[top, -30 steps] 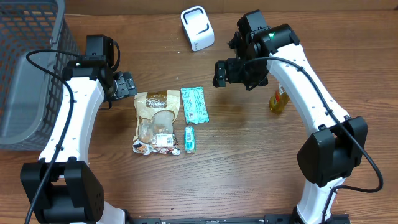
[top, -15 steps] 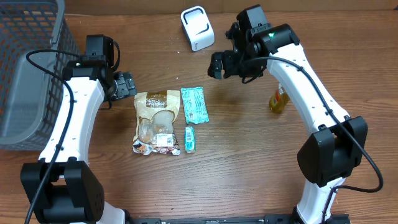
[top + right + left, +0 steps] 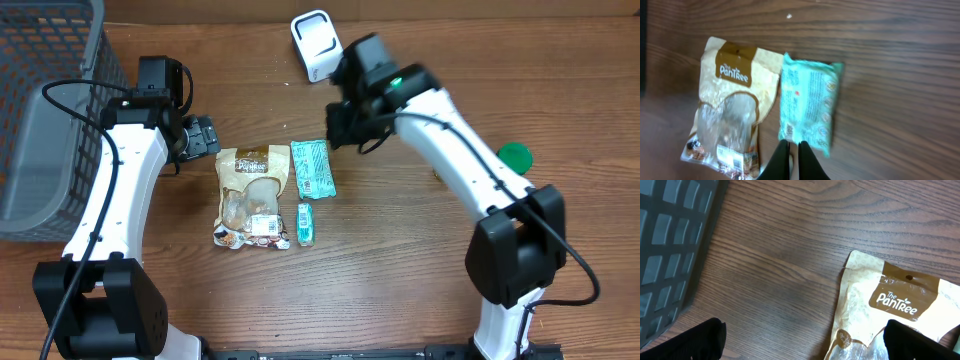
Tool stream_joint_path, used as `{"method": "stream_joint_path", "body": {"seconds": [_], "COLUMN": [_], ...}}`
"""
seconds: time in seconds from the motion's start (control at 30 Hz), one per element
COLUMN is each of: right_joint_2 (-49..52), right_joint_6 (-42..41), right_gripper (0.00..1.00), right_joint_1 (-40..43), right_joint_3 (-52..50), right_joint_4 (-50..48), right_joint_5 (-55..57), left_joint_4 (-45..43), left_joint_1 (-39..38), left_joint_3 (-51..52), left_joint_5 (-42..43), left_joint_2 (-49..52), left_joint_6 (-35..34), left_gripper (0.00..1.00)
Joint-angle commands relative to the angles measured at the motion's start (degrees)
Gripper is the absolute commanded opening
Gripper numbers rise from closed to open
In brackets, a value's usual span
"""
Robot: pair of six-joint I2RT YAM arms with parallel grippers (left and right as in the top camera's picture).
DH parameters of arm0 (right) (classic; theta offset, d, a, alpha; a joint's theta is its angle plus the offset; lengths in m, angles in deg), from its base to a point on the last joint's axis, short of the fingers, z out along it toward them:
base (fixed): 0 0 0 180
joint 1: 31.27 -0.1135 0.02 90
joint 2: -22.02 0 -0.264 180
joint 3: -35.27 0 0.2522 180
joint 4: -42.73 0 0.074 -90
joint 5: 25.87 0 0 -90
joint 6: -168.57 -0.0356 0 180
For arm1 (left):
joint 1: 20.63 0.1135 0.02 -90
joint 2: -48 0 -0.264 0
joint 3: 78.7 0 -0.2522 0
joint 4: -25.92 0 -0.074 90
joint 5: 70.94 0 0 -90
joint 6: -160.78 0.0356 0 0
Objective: Scan the item barcode
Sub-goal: 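Move the right gripper down over the teal wipes packet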
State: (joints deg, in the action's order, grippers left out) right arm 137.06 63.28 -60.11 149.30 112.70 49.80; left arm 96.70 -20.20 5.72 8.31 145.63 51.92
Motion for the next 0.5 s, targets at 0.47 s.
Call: {"method": "stream_joint_path", "body": {"seconds": [0.47], "right_joint_2": [1.18], "right_joint_6": [-5.97], "right_gripper": [0.04], "right_joint_1": [-8.46], "right_joint_3": [-21.64], "right_joint_4": [-31.06], "right_joint_5": [15.80], "left_joint_4": [-0.31], "left_joint_1": [-0.07], "left_joint_3": [-0.83], "left_joint_5": [-0.15], "left_joint_2": [-0.24], "left_joint_6": [1.07], "left_gripper": [1.00]}}
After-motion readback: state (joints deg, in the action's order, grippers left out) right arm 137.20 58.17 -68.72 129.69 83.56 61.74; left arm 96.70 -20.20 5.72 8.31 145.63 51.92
